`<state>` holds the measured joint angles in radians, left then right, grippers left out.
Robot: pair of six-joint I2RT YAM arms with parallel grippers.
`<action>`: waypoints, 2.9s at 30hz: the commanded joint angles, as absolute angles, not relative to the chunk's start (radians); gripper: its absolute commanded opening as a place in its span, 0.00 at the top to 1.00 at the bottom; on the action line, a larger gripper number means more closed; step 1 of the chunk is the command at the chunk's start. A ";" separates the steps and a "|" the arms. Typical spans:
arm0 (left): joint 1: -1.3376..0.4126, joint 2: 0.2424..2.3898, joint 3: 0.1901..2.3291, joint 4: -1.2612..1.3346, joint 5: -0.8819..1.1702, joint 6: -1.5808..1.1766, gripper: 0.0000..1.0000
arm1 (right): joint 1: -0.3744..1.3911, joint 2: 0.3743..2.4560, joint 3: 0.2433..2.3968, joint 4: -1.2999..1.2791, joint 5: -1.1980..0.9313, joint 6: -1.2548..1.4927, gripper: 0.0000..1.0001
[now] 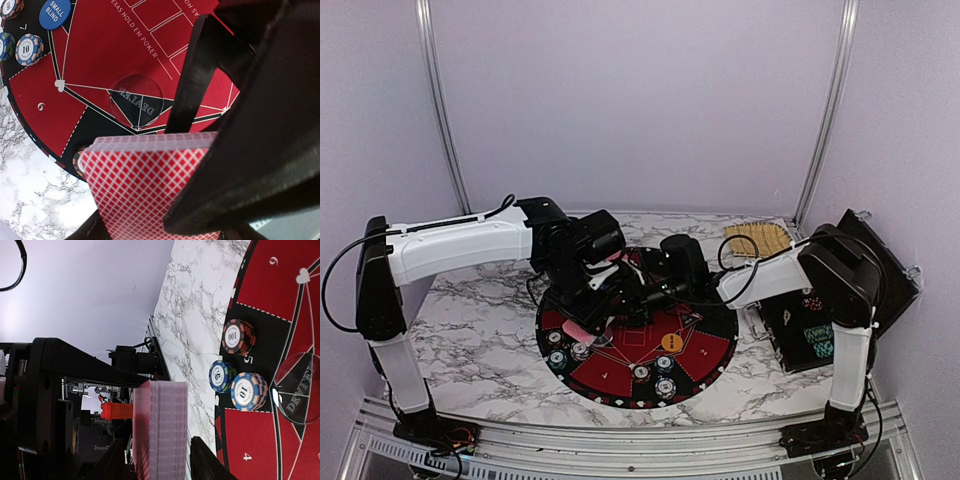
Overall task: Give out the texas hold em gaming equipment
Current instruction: Pass from the left arm to the right, then pass from the right arm to the left, then pick up the poker card from the face-down deck piles.
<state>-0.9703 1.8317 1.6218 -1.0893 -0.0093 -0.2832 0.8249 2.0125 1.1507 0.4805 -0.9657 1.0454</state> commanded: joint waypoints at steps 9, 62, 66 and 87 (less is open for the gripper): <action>-0.977 1.798 1.621 -1.094 -0.019 -0.280 0.57 | 0.839 2.034 1.110 0.649 -1.004 1.161 0.66; -0.976 1.768 1.580 -1.063 0.036 -0.274 0.54 | 0.813 1.976 1.089 0.663 -0.957 1.182 0.73; -0.976 1.768 1.577 -1.064 0.048 -0.272 0.55 | 0.811 1.969 1.094 0.617 -0.945 1.145 0.63; -0.976 1.764 1.565 -1.063 0.054 -0.272 0.57 | 0.791 1.929 1.067 0.551 -0.896 1.087 0.62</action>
<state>-0.9737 1.8103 1.5677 -1.0588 0.0441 -0.2829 0.8036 1.9621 1.0687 0.5663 -0.9226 1.1057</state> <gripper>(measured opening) 0.668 0.387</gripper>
